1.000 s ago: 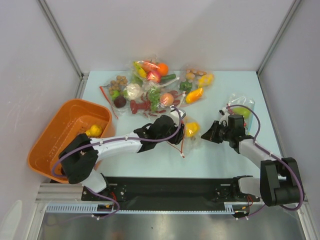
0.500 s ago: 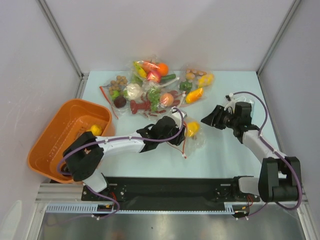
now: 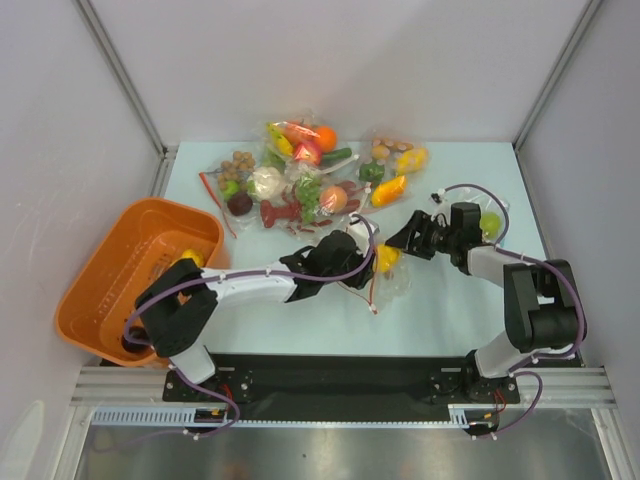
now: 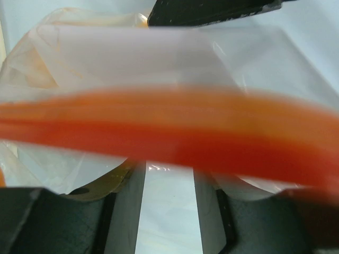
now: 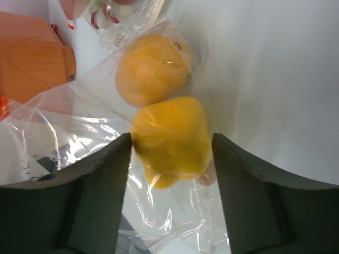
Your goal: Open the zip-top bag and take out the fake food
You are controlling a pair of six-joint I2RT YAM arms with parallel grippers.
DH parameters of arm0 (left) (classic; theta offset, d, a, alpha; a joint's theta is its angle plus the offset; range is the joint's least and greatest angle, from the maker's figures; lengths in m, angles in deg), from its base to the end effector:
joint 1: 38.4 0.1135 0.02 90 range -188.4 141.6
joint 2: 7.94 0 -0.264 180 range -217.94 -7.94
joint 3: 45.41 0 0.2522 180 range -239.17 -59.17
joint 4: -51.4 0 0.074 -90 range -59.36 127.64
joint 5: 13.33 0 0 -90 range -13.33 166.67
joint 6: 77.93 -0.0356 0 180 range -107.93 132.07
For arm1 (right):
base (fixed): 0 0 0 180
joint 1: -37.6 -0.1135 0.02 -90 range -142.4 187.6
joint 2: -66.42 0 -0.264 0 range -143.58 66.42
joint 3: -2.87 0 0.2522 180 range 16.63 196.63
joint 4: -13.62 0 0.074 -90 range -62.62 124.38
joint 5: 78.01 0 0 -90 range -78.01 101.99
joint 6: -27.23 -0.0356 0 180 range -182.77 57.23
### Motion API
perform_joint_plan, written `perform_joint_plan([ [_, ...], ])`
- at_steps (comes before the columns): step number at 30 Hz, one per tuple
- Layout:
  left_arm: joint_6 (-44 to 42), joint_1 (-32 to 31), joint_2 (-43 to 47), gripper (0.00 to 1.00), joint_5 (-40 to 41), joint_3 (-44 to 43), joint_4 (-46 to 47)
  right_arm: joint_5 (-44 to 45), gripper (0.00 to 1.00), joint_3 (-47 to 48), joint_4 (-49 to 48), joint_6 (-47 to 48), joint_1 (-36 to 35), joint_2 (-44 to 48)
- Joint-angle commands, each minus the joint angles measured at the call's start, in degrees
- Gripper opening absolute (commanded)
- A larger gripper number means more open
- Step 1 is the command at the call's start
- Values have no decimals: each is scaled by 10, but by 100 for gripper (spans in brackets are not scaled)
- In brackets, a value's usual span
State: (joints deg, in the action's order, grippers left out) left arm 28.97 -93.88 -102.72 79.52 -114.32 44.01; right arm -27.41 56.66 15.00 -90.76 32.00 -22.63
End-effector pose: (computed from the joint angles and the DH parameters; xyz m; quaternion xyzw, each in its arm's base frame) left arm 0.2058 -0.2961 0.2065 0.2794 0.8341 -0.2628 0.3963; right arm 0.2994 0.0521 0.1713 0.0148 0.8546 0.4105 0.3177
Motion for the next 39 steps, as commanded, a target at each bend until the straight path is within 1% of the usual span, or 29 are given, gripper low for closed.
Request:
perform_joint_plan([
  [1, -26, -2, -9, 46, 5, -30, 36, -3, 64, 16, -43, -4, -6, -15],
  [3, -36, -2, -15, 46, 8, -36, 37, 2, 56, 15, -41, -2, -9, -18],
  [4, -39, -1, -17, 47, 9, -39, 37, 3, 48, 15, -41, -1, -11, -18],
  [5, -45, -1, -22, 47, 14, -41, 37, 5, 44, 13, -36, 2, -11, -18],
  [6, -48, -1, -22, 47, 15, -43, 37, 8, 38, 14, -32, 5, -12, -18],
  [9, -57, 6, -28, 50, 20, -47, 43, 12, 29, 11, -23, 11, -12, -19],
  [12, -69, 12, -34, 55, 20, -51, 46, 13, 24, 6, -22, 13, -12, -19],
  [15, -75, 13, -40, 57, 18, -57, 41, 14, 23, 2, -19, 13, -13, -21],
  [18, -73, 13, -37, 59, -3, -46, 53, 18, 23, 2, -17, 14, -13, -23],
  [22, -60, 13, -35, 70, -24, -35, 79, 17, 22, 5, -17, 14, -14, -28],
  [23, -60, 13, -39, 71, -24, -37, 79, 17, 22, 6, -17, 12, -17, -28],
  [26, -60, 13, -58, 72, -40, -53, 73, 17, 22, 7, -12, 14, -17, -26],
  [30, -62, 13, -83, 73, -43, -82, 40, 20, 22, 7, -4, 20, -18, -21],
  [39, -58, 12, -104, 78, -30, -80, 24, 18, 22, 7, -7, 17, -19, -24],
])
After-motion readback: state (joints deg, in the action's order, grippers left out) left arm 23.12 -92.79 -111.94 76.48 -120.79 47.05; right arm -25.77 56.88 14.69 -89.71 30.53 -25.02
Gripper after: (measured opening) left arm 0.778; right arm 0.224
